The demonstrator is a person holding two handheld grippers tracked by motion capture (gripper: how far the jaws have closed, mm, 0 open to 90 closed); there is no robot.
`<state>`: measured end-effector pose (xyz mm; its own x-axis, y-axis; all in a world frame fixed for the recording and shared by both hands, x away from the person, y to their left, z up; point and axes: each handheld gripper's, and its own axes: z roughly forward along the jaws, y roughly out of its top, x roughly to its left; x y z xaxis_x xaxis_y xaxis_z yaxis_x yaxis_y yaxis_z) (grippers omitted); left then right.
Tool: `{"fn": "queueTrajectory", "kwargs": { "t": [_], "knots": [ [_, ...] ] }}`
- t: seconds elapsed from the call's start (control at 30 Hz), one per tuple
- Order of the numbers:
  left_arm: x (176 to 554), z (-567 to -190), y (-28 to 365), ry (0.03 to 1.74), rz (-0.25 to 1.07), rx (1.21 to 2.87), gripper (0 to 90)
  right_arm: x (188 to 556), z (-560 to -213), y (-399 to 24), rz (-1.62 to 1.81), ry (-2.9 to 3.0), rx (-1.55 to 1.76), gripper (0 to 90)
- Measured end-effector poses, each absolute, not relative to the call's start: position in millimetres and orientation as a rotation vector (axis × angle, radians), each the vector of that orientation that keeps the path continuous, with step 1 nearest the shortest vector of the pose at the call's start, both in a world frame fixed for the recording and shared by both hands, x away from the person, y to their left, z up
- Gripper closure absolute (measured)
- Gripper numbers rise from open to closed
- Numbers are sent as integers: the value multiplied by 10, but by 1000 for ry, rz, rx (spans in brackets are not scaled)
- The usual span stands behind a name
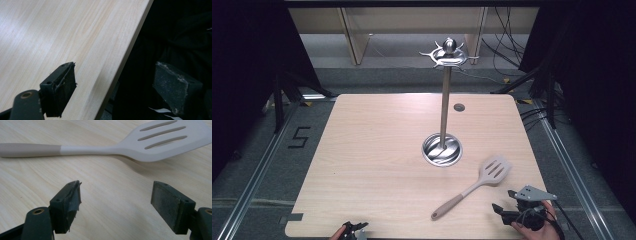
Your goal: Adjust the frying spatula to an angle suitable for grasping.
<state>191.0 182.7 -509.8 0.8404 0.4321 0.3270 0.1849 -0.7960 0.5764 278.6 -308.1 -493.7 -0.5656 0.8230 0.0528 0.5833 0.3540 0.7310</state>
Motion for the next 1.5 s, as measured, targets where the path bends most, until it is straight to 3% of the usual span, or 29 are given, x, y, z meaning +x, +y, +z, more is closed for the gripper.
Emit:
{"fn": "queueTrajectory", "kwargs": {
  "t": [0.47, 0.7, 1.1, 1.5],
  "knots": [
    [1911, -5102, 1828, 457, 613, 2476, 174, 2868, -4856, -2941, 1086, 2340, 1098, 163],
    [1923, -5111, 1823, 454, 593, 2479, 174, 2916, -4785, -2851, 1087, 2389, 1022, 162],
    [1918, -5096, 1835, 455, 587, 2479, 174, 3167, -4627, -2510, 979, 2580, 743, 285],
    [1920, -5107, 1837, 474, 623, 2476, 174, 3399, -4621, -2171, 848, 2761, 528, 340]
  ]
}}
